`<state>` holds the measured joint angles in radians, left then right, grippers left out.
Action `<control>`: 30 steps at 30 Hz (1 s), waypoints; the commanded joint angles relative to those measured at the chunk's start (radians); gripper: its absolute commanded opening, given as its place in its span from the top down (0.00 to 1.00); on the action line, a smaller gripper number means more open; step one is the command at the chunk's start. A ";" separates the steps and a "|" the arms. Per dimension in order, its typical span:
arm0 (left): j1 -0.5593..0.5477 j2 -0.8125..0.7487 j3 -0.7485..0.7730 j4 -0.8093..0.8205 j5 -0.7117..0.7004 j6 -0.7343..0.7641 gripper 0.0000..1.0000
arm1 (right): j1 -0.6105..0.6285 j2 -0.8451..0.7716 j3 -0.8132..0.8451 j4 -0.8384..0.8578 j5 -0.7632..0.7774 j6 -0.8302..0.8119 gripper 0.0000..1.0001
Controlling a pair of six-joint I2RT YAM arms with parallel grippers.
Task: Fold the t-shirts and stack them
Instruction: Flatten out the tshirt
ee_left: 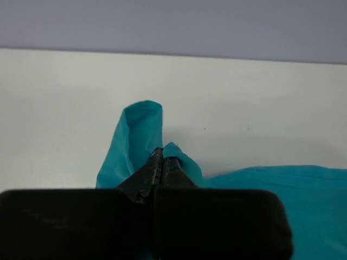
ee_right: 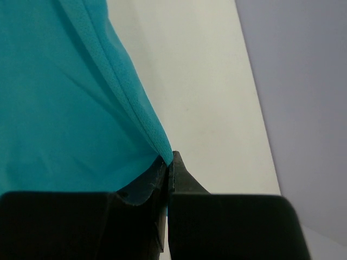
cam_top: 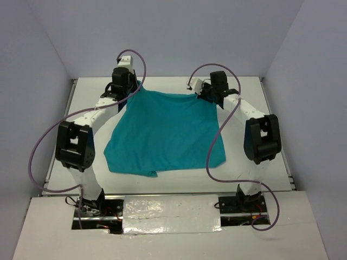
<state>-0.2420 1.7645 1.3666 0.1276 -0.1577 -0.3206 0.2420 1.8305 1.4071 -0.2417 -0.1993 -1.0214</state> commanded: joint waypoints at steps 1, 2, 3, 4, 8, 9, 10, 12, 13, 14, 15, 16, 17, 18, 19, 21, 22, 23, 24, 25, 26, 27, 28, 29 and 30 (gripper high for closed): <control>0.007 0.070 0.127 0.077 0.007 0.020 1.00 | -0.023 0.042 0.113 0.079 0.044 0.014 1.00; 0.007 0.087 0.173 0.066 -0.003 0.026 1.00 | -0.026 0.064 0.127 0.081 0.047 0.018 1.00; 0.007 0.116 0.193 0.046 -0.006 0.049 1.00 | -0.029 0.070 0.144 0.078 0.046 0.023 1.00; 0.007 0.125 0.222 0.038 -0.016 0.058 1.00 | -0.035 0.073 0.145 0.084 0.046 0.024 1.00; 0.007 0.128 0.229 0.035 -0.075 0.129 1.00 | -0.059 0.062 0.132 0.122 0.046 0.029 1.00; 0.007 0.124 0.224 0.035 -0.088 0.140 1.00 | -0.067 0.064 0.135 0.122 0.047 0.033 1.00; 0.009 0.121 0.223 0.035 -0.092 0.147 1.00 | -0.075 0.069 0.139 0.116 0.046 0.035 1.00; 0.012 0.127 0.224 0.021 -0.059 0.156 1.00 | -0.078 0.072 0.141 0.099 0.037 0.046 1.00; 0.012 0.131 0.227 0.014 -0.039 0.158 1.00 | -0.081 0.069 0.135 0.097 0.032 0.046 1.00; 0.012 0.138 0.232 0.004 -0.023 0.158 1.00 | -0.078 0.064 0.124 0.104 0.029 0.044 1.00; 0.012 0.151 0.233 -0.011 -0.002 0.155 1.00 | -0.081 0.061 0.107 0.108 0.026 0.044 1.00; 0.012 0.157 0.232 -0.016 0.009 0.150 1.00 | -0.079 0.053 0.101 0.108 0.020 0.044 1.00; 0.012 0.161 0.223 -0.014 0.018 0.144 1.00 | -0.079 0.049 0.096 0.102 0.009 0.052 1.00; 0.012 0.161 0.215 -0.013 0.024 0.140 1.00 | -0.078 0.043 0.084 0.099 0.000 0.053 1.00; 0.012 0.158 0.209 -0.013 0.039 0.134 1.00 | -0.081 0.023 0.072 0.102 -0.009 0.055 1.00; 0.012 0.141 0.163 0.003 0.058 0.123 1.00 | -0.079 -0.003 0.031 0.113 -0.028 0.040 1.00; 0.012 0.135 0.157 0.006 0.067 0.114 1.00 | -0.079 -0.007 0.023 0.114 -0.029 0.038 1.00; 0.012 0.127 0.149 0.006 0.072 0.115 1.00 | -0.081 -0.004 0.026 0.108 -0.028 0.038 1.00; 0.012 0.125 0.147 0.001 0.081 0.117 1.00 | -0.079 0.007 0.032 0.104 -0.028 0.040 1.00; 0.012 0.124 0.149 -0.009 0.107 0.121 1.00 | -0.079 0.012 0.038 0.099 -0.025 0.043 1.00; 0.012 0.125 0.152 -0.016 0.124 0.123 1.00 | -0.078 0.016 0.046 0.091 -0.023 0.043 1.00; 0.012 0.128 0.160 -0.026 0.142 0.124 1.00 | -0.081 0.016 0.046 0.088 -0.025 0.043 1.00; 0.012 0.133 0.187 -0.039 0.185 0.126 1.00 | -0.079 0.013 0.044 0.088 -0.026 0.044 1.00; 0.012 0.151 0.210 -0.077 0.208 0.130 1.00 | -0.079 0.010 0.036 0.084 -0.029 0.046 1.00; 0.012 0.164 0.236 -0.103 0.228 0.130 1.00 | -0.079 0.000 0.030 0.084 -0.034 0.046 1.00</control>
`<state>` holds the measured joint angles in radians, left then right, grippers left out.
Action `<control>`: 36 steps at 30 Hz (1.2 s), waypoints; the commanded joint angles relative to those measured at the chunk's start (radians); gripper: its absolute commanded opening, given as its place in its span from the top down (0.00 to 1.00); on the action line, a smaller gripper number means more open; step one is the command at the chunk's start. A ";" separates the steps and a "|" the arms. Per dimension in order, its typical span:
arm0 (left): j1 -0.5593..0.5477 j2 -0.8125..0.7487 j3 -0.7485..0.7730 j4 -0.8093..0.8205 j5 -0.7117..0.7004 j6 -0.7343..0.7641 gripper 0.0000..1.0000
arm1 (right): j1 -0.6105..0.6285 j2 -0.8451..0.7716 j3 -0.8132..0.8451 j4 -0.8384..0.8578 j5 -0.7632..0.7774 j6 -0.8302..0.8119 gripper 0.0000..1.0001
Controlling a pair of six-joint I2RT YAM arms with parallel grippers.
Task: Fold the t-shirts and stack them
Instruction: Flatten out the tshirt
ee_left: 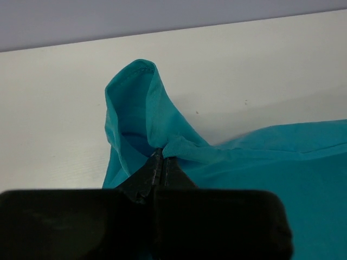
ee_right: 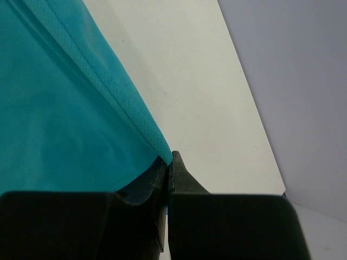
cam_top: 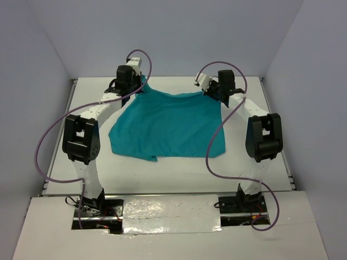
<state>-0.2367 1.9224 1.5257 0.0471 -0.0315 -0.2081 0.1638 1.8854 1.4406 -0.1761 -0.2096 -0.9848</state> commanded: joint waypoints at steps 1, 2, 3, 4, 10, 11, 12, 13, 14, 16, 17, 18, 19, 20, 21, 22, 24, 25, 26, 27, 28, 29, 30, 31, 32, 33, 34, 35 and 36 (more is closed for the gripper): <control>0.007 0.033 0.132 -0.074 0.122 0.013 0.95 | -0.001 -0.058 -0.012 0.018 -0.024 0.012 1.00; 0.007 0.049 0.158 -0.091 0.125 0.010 0.91 | -0.003 -0.062 -0.014 0.017 -0.024 0.014 1.00; 0.007 0.059 0.181 -0.108 0.125 0.009 0.85 | -0.001 -0.065 -0.016 0.017 -0.019 0.017 1.00; 0.010 0.073 0.227 -0.122 0.117 0.006 0.69 | 0.000 -0.065 -0.017 0.017 -0.014 0.026 1.00; 0.109 0.165 0.407 -0.280 0.218 -0.132 0.36 | -0.004 -0.068 -0.029 -0.002 0.016 0.048 1.00; 0.126 0.158 0.392 -0.268 0.247 -0.154 0.31 | -0.006 -0.074 -0.051 -0.003 0.013 0.043 1.00; 0.141 0.152 0.374 -0.253 0.296 -0.175 0.24 | -0.006 -0.086 -0.063 -0.006 0.010 0.035 1.00; 0.166 0.148 0.341 -0.237 0.312 -0.204 0.23 | -0.006 -0.091 -0.075 -0.008 0.010 0.028 1.00; 0.174 0.159 0.338 -0.243 0.318 -0.215 0.24 | -0.006 -0.095 -0.094 -0.008 0.013 0.026 1.00; 0.186 0.191 0.370 -0.301 0.340 -0.223 0.25 | -0.006 -0.103 -0.108 -0.013 0.019 0.021 1.00; 0.188 0.237 0.389 -0.325 0.355 -0.221 0.26 | -0.009 -0.106 -0.117 -0.014 0.018 0.023 1.00; 0.189 0.263 0.428 -0.349 0.370 -0.220 0.32 | -0.009 -0.105 -0.117 -0.022 0.019 0.023 1.00; 0.191 0.315 0.447 -0.389 0.402 -0.221 0.37 | -0.009 -0.103 -0.115 -0.039 0.019 0.023 0.99; 0.191 0.340 0.467 -0.406 0.413 -0.221 0.40 | -0.009 -0.103 -0.117 -0.043 0.019 0.023 0.99; 0.191 0.360 0.494 -0.417 0.430 -0.224 0.44 | -0.009 -0.103 -0.121 -0.045 0.019 0.020 0.99; 0.192 0.380 0.505 -0.415 0.439 -0.228 0.44 | -0.009 -0.103 -0.126 -0.048 0.021 0.020 0.99; 0.192 0.426 0.533 -0.403 0.462 -0.231 0.45 | -0.010 -0.103 -0.134 -0.049 0.026 0.020 0.99; 0.192 0.456 0.544 -0.388 0.493 -0.232 0.45 | -0.010 -0.106 -0.138 -0.048 0.026 0.021 0.99; 0.191 0.470 0.556 -0.382 0.507 -0.232 0.44 | -0.012 -0.106 -0.140 -0.048 0.024 0.023 0.98; 0.191 0.481 0.579 -0.383 0.513 -0.228 0.45 | -0.012 -0.105 -0.140 -0.048 0.022 0.026 0.98; 0.189 0.507 0.593 -0.392 0.503 -0.225 0.45 | -0.012 -0.103 -0.135 -0.051 0.021 0.028 0.98; 0.191 0.513 0.599 -0.392 0.502 -0.221 0.43 | -0.012 -0.101 -0.134 -0.054 0.018 0.029 0.98; 0.191 0.518 0.593 -0.374 0.504 -0.217 0.43 | -0.013 -0.101 -0.129 -0.057 0.012 0.035 0.98; 0.189 0.520 0.587 -0.363 0.501 -0.215 0.42 | -0.014 -0.100 -0.126 -0.060 0.010 0.037 0.98; 0.189 0.529 0.585 -0.356 0.480 -0.220 0.41 | -0.015 -0.100 -0.123 -0.066 0.004 0.040 0.98; 0.189 0.533 0.588 -0.354 0.479 -0.220 0.40 | -0.014 -0.100 -0.123 -0.068 0.001 0.041 0.98; 0.189 0.533 0.587 -0.346 0.460 -0.220 0.39 | -0.015 -0.101 -0.121 -0.068 -0.001 0.041 0.98; 0.188 0.529 0.555 -0.305 0.446 -0.223 0.39 | -0.014 -0.100 -0.120 -0.068 -0.002 0.043 0.98; 0.188 0.503 0.527 -0.274 0.432 -0.226 0.39 | -0.015 -0.098 -0.118 -0.071 -0.005 0.043 0.98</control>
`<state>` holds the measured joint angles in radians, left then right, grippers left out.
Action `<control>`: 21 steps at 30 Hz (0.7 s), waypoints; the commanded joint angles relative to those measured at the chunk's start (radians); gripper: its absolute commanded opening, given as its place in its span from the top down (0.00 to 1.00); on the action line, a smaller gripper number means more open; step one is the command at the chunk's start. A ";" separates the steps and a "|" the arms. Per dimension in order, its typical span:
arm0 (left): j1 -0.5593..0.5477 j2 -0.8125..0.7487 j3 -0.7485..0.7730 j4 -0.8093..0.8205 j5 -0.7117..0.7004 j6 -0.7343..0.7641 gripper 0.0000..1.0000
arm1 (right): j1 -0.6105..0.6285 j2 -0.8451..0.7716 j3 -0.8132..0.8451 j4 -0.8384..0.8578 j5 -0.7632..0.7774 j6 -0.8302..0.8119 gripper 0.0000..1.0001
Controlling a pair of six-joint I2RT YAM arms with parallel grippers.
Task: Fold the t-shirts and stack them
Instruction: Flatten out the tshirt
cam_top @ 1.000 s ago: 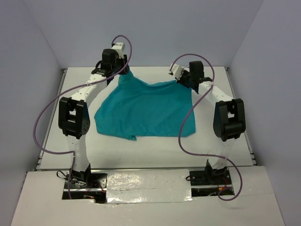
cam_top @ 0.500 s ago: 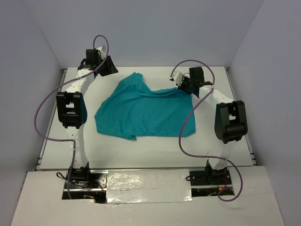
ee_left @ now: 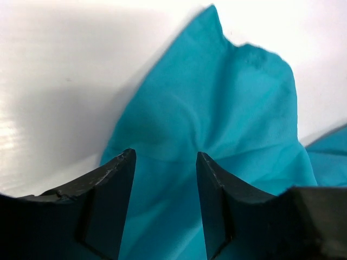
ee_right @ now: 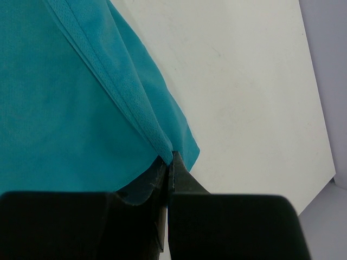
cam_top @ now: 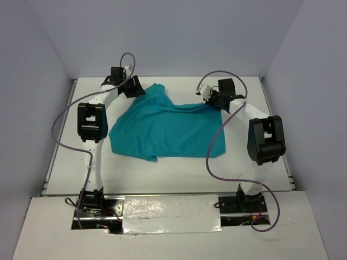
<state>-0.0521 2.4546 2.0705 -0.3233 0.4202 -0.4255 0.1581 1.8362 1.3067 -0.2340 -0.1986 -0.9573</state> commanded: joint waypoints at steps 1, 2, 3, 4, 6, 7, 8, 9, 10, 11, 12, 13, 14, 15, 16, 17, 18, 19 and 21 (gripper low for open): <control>0.001 -0.045 -0.047 0.131 -0.033 -0.015 0.39 | -0.011 -0.049 0.019 -0.014 -0.016 0.017 0.99; 0.003 -0.060 -0.094 0.182 -0.043 -0.018 0.39 | -0.011 -0.048 0.019 -0.014 -0.016 0.020 0.98; 0.001 -0.081 -0.110 0.199 -0.052 -0.016 0.39 | -0.009 -0.049 0.020 -0.013 -0.016 0.022 0.98; -0.002 -0.085 -0.121 0.210 -0.066 -0.016 0.39 | -0.011 -0.049 0.022 -0.013 -0.016 0.025 0.98; -0.005 -0.071 -0.109 0.198 -0.116 -0.004 0.39 | -0.009 -0.049 0.025 -0.016 -0.022 0.028 0.98; -0.008 -0.059 -0.077 0.181 -0.126 0.002 0.39 | -0.009 -0.048 0.025 -0.018 -0.022 0.029 0.98; -0.009 -0.045 -0.063 0.153 -0.136 0.013 0.39 | -0.011 -0.048 0.026 -0.018 -0.022 0.029 0.98; -0.011 -0.028 -0.053 0.147 -0.142 0.016 0.39 | -0.011 -0.046 0.025 -0.016 -0.022 0.029 0.98; -0.018 -0.026 -0.055 0.147 -0.153 0.021 0.38 | -0.009 -0.048 0.025 -0.016 -0.021 0.029 0.98; -0.022 -0.035 -0.065 0.165 -0.176 0.024 0.38 | -0.009 -0.048 0.025 -0.018 -0.021 0.029 0.98; -0.023 -0.049 -0.085 0.188 -0.179 0.024 0.37 | -0.011 -0.049 0.023 -0.018 -0.022 0.029 0.98; -0.025 -0.065 -0.136 0.219 -0.178 0.018 0.37 | -0.011 -0.049 0.020 -0.015 -0.022 0.029 0.98; -0.023 -0.081 -0.156 0.278 -0.176 0.005 0.37 | -0.011 -0.051 0.019 -0.014 -0.022 0.029 0.98; -0.023 -0.110 -0.176 0.303 -0.179 0.004 0.37 | -0.011 -0.051 0.014 -0.011 -0.024 0.029 0.98; -0.025 -0.121 -0.199 0.316 -0.178 0.002 0.37 | -0.011 -0.049 0.012 -0.011 -0.022 0.029 0.98; -0.025 -0.132 -0.207 0.372 -0.181 0.004 0.37 | -0.011 -0.049 0.012 -0.011 -0.024 0.031 0.98; -0.025 -0.137 -0.205 0.378 -0.182 0.004 0.37 | -0.012 -0.046 0.014 -0.013 -0.024 0.031 0.98; -0.025 -0.131 -0.184 0.377 -0.184 0.007 0.37 | -0.011 -0.045 0.014 -0.011 -0.024 0.031 0.98; -0.025 -0.094 -0.141 0.334 -0.193 0.021 0.37 | -0.012 -0.043 0.019 -0.014 -0.025 0.031 0.99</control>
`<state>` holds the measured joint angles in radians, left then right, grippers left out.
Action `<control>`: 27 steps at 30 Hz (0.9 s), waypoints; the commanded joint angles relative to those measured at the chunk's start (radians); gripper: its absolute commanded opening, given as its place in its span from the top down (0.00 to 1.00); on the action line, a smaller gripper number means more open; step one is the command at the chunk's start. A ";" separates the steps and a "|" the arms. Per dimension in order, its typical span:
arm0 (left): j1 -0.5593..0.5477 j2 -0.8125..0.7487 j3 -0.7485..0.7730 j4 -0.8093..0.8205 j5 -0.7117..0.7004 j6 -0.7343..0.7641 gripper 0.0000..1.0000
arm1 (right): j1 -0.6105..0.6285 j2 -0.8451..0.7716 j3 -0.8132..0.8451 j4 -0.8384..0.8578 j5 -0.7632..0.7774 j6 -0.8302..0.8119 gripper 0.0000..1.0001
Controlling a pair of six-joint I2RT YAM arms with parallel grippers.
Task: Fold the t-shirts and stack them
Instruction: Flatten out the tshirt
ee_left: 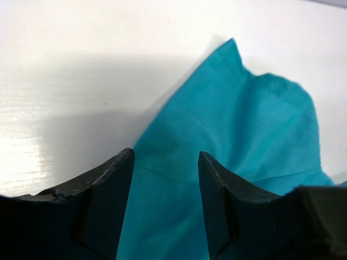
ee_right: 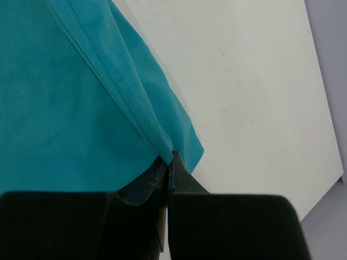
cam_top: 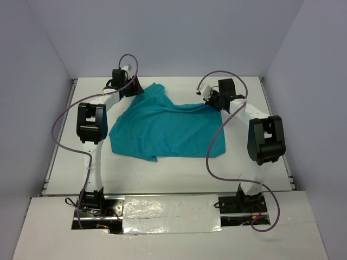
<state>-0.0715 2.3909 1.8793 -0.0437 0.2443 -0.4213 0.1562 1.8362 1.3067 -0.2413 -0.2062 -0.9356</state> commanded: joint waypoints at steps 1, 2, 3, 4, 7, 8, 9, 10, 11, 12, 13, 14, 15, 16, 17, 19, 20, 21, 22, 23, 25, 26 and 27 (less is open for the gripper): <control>-0.007 -0.023 0.069 0.048 -0.016 0.021 0.36 | -0.010 -0.043 0.017 -0.006 -0.018 0.011 0.98; -0.005 -0.021 0.069 0.056 -0.014 0.021 0.36 | -0.010 -0.043 0.019 -0.007 -0.019 0.011 0.99; -0.007 -0.028 0.037 0.097 -0.016 0.018 0.36 | -0.012 -0.045 0.019 -0.007 -0.021 0.011 0.98; -0.007 -0.038 0.018 0.119 -0.019 0.013 0.36 | -0.012 -0.045 0.017 -0.007 -0.021 0.011 0.98; -0.008 -0.023 0.053 0.086 -0.023 0.021 0.36 | -0.012 -0.041 0.016 -0.006 -0.022 0.012 0.98; -0.010 0.006 0.076 0.062 -0.020 0.027 0.37 | -0.012 -0.040 0.017 -0.004 -0.024 0.014 0.98; -0.010 0.013 0.089 0.053 -0.023 0.032 0.37 | -0.014 -0.038 0.019 -0.007 -0.024 0.015 0.98; -0.010 0.013 0.072 0.062 -0.022 0.029 0.37 | -0.014 -0.038 0.020 -0.007 -0.025 0.017 0.98; -0.010 0.013 0.066 0.064 -0.025 0.029 0.37 | -0.014 -0.038 0.023 -0.009 -0.027 0.017 0.98; -0.010 0.016 0.066 0.056 -0.025 0.032 0.37 | -0.014 -0.038 0.025 -0.009 -0.028 0.018 0.98; -0.008 0.020 0.069 0.047 -0.019 0.029 0.37 | -0.014 -0.037 0.025 -0.009 -0.030 0.017 0.98; -0.008 0.027 0.073 0.047 -0.004 0.030 0.37 | -0.014 -0.038 0.026 -0.010 -0.030 0.017 0.98; -0.008 0.030 0.076 0.047 0.004 0.033 0.37 | -0.014 -0.037 0.026 -0.010 -0.030 0.017 0.99; -0.008 0.030 0.080 0.027 0.016 0.026 0.38 | -0.017 -0.037 0.026 -0.009 -0.030 0.017 0.98; -0.008 0.037 0.084 0.012 0.024 0.026 0.38 | -0.015 -0.037 0.026 -0.010 -0.030 0.017 0.98; -0.010 0.051 0.127 -0.042 0.013 0.029 0.38 | -0.014 -0.038 0.029 -0.010 -0.032 0.020 0.98; -0.008 0.063 0.135 -0.054 0.010 0.027 0.38 | -0.017 -0.038 0.031 -0.012 -0.035 0.021 0.98; -0.008 0.065 0.135 -0.059 0.006 0.026 0.38 | -0.017 -0.040 0.032 -0.013 -0.036 0.023 0.98; -0.007 0.067 0.136 -0.068 0.004 0.018 0.38 | -0.017 -0.040 0.032 -0.013 -0.038 0.027 0.98; -0.008 0.079 0.144 -0.079 -0.002 0.016 0.38 | -0.017 -0.041 0.035 -0.015 -0.042 0.029 0.98; -0.008 0.099 0.179 -0.120 -0.003 0.007 0.38 | -0.017 -0.043 0.034 -0.015 -0.045 0.032 0.98; -0.008 0.109 0.185 -0.128 -0.005 0.006 0.39 | -0.020 -0.045 0.032 -0.015 -0.045 0.034 0.98; -0.008 0.111 0.182 -0.130 -0.005 0.003 0.39 | -0.017 -0.046 0.034 -0.015 -0.047 0.035 0.98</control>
<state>-0.0757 2.4702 2.0201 -0.1322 0.2375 -0.4210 0.1463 1.8362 1.3067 -0.2485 -0.2302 -0.9169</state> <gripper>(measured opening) 0.611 0.020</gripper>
